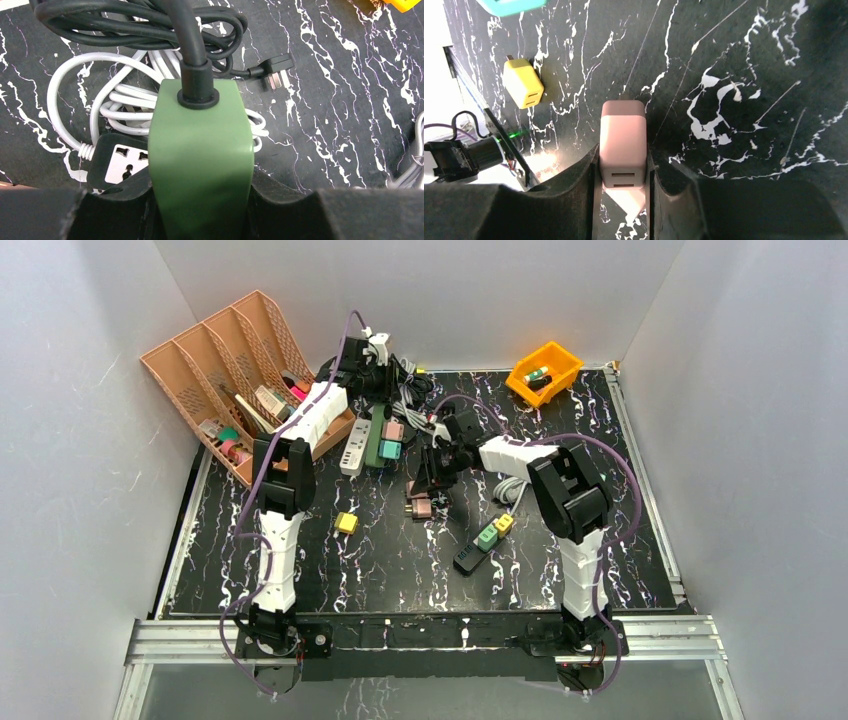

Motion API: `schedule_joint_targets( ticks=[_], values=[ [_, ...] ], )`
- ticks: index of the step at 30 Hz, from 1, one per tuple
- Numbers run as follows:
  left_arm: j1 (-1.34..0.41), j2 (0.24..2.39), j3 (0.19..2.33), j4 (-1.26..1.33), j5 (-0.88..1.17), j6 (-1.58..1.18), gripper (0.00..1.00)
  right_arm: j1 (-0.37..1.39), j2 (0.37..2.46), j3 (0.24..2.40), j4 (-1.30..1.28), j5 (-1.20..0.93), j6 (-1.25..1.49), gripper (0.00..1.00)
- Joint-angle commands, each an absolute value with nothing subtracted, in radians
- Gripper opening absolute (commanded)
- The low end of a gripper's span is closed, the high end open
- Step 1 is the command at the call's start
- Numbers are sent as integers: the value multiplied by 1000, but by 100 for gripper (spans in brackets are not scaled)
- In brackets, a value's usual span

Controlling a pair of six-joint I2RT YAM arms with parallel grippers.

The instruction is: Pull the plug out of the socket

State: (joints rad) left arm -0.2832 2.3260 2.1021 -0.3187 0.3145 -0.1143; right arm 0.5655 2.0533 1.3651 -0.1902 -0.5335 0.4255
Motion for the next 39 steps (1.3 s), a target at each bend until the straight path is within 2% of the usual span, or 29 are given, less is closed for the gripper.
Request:
schedule_joint_targets(
  ticks=[1,7,11,20,35,39],
  values=[
    [-278,2199,2098,-282,324,-115,0,577,2066,1434,-246,-466,363,23],
    [-278,2190,2096,-282,322,-119,0,577,2004,1466,-242,-392,336,57],
    [-278,2188,2096,-282,328,-126,0,575,1935,1441,-130,-373,365,65],
    [-278,2184,2098,-287,364,-156,0,545,1911,1438,111,-431,491,70],
    [-276,2168,2084,-277,431,-193,0,545,2156,1722,50,-434,533,72],
    [-275,2159,2071,-263,443,-207,0,544,2190,1749,58,-450,555,70]
  ],
)
